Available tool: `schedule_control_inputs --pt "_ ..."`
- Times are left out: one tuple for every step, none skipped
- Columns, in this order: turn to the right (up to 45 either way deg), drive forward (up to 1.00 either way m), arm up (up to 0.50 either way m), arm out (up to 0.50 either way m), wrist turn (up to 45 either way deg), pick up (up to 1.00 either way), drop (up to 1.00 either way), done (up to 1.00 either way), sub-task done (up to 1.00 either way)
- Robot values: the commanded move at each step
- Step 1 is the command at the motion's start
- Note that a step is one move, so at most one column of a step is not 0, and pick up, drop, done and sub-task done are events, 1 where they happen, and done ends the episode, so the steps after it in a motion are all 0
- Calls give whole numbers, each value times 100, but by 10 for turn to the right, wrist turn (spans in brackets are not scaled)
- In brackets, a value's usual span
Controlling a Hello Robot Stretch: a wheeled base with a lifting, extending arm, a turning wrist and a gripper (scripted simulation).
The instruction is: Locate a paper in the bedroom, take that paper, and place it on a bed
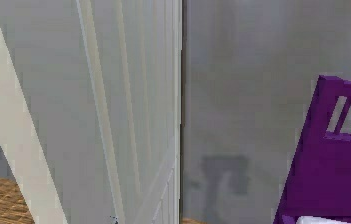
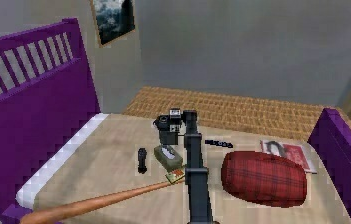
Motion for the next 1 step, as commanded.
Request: schedule_control_inputs --pt "0 0 0 0 0 0 0 100 0"
